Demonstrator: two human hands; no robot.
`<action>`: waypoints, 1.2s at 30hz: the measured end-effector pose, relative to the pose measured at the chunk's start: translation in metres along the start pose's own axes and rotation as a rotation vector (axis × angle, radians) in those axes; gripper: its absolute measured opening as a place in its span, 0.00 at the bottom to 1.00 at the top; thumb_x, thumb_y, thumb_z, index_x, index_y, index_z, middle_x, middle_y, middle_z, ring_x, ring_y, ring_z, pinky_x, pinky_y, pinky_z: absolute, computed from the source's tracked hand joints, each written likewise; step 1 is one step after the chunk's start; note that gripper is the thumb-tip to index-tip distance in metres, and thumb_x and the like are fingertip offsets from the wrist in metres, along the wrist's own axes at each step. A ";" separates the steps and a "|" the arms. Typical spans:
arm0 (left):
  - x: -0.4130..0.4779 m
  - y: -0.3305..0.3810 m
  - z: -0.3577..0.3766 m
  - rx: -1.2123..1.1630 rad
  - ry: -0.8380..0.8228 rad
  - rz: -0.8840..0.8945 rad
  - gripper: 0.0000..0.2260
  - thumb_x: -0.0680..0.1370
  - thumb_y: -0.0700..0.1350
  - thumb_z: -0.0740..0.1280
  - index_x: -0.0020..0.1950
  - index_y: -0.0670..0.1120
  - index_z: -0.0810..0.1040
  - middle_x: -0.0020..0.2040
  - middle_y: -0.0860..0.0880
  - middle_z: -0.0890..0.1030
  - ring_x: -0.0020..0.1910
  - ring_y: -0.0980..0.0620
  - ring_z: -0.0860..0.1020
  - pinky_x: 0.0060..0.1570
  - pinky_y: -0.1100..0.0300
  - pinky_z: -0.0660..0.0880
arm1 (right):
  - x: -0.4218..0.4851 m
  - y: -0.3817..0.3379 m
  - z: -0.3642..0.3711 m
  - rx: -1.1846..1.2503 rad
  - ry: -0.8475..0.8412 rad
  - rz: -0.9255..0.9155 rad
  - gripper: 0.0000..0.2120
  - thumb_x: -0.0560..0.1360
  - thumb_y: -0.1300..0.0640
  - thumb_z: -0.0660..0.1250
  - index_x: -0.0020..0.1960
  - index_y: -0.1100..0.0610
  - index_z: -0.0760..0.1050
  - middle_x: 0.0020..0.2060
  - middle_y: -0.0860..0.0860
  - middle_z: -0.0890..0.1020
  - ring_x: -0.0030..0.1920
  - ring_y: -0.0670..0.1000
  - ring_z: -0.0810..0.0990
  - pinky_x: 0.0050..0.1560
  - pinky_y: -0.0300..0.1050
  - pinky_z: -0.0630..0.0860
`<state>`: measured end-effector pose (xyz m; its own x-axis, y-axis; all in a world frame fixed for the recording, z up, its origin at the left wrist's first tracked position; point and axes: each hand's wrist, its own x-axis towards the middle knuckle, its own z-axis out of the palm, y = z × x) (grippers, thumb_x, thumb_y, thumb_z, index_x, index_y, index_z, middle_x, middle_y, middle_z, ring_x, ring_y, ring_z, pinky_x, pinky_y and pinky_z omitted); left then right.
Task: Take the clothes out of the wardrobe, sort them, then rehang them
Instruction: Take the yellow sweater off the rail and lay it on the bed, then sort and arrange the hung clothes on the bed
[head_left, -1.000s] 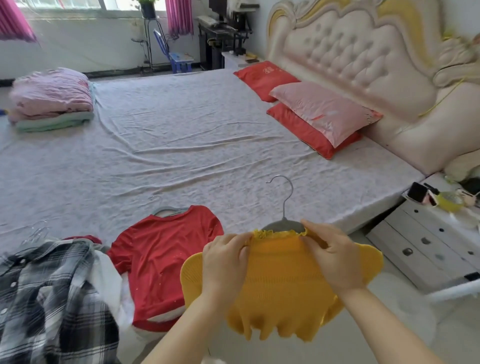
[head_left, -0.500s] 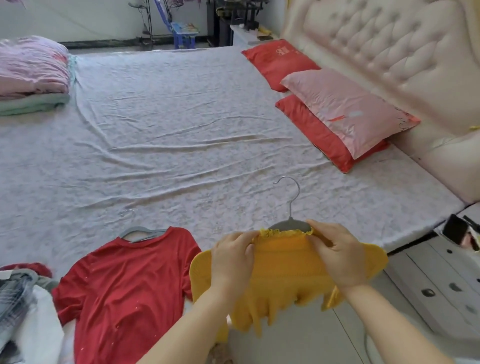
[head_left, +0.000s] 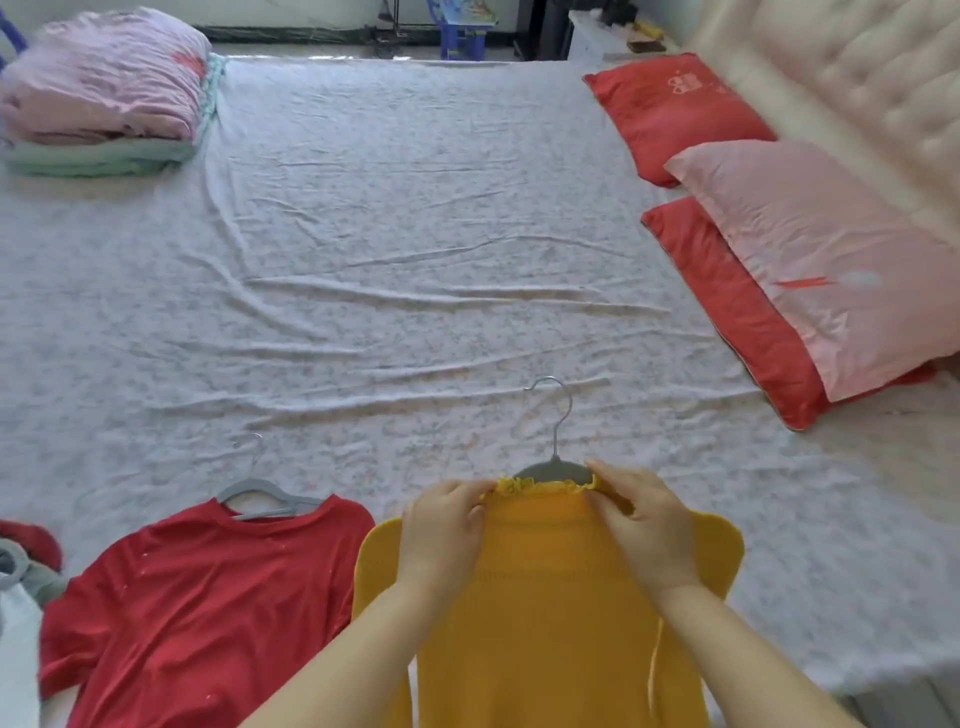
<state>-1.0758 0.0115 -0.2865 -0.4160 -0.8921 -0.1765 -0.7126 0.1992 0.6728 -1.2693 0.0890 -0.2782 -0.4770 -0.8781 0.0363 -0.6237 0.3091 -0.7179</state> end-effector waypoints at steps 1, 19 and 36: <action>0.012 -0.006 0.006 0.009 -0.005 -0.026 0.15 0.79 0.41 0.60 0.63 0.54 0.75 0.59 0.53 0.77 0.60 0.52 0.71 0.61 0.56 0.66 | 0.012 0.008 0.009 0.014 -0.030 0.010 0.16 0.72 0.61 0.71 0.56 0.47 0.79 0.44 0.42 0.79 0.46 0.41 0.76 0.46 0.25 0.70; 0.052 -0.097 0.069 0.326 -0.255 -0.312 0.25 0.79 0.50 0.61 0.74 0.49 0.57 0.72 0.50 0.61 0.72 0.50 0.60 0.66 0.55 0.63 | 0.035 0.088 0.125 -0.336 -0.615 0.216 0.24 0.77 0.53 0.64 0.71 0.52 0.64 0.66 0.49 0.69 0.67 0.50 0.66 0.66 0.42 0.64; -0.093 -0.032 -0.047 0.374 -0.075 -0.374 0.23 0.78 0.51 0.62 0.72 0.50 0.62 0.66 0.50 0.68 0.65 0.49 0.67 0.60 0.55 0.65 | -0.049 -0.032 0.050 -0.333 -0.689 -0.062 0.22 0.77 0.53 0.63 0.70 0.52 0.64 0.66 0.48 0.68 0.66 0.49 0.67 0.65 0.42 0.67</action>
<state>-0.9877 0.0690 -0.2576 -0.1242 -0.9010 -0.4157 -0.9670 0.0161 0.2542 -1.1951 0.1038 -0.2913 -0.0098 -0.8929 -0.4502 -0.8423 0.2500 -0.4775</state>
